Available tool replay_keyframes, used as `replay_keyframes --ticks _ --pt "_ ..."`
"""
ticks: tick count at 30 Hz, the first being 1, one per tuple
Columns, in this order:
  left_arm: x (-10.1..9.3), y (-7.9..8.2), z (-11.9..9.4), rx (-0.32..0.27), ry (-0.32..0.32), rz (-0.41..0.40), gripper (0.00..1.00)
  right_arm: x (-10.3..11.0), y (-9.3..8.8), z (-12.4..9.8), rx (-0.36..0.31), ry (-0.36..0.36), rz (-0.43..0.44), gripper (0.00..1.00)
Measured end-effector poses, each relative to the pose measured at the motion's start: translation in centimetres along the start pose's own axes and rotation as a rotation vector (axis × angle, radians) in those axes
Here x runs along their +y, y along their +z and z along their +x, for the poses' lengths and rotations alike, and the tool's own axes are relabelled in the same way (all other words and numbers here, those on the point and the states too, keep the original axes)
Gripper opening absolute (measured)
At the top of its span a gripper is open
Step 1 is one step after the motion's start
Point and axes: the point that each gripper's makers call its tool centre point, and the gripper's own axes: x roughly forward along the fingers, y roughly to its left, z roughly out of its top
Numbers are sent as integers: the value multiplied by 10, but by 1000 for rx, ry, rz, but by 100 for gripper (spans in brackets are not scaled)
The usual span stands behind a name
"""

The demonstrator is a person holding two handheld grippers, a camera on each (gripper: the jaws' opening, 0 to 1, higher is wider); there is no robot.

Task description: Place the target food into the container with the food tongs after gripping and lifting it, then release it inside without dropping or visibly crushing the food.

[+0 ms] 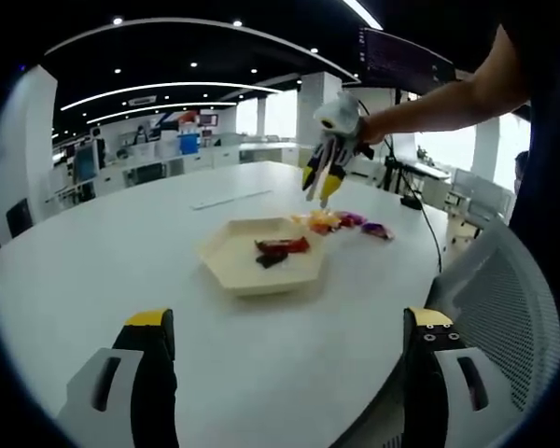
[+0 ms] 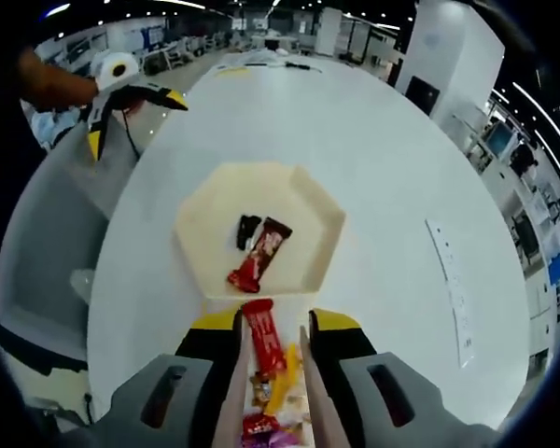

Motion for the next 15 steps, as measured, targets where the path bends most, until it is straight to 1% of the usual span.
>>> replay_keyframes --ticks 10,15 --pt "0 1 0 -4 2 -4 99 2 -11 10 11 10 -12 28" --pt "1 1 0 -5 3 -7 99 4 -15 16 6 18 -6 28"
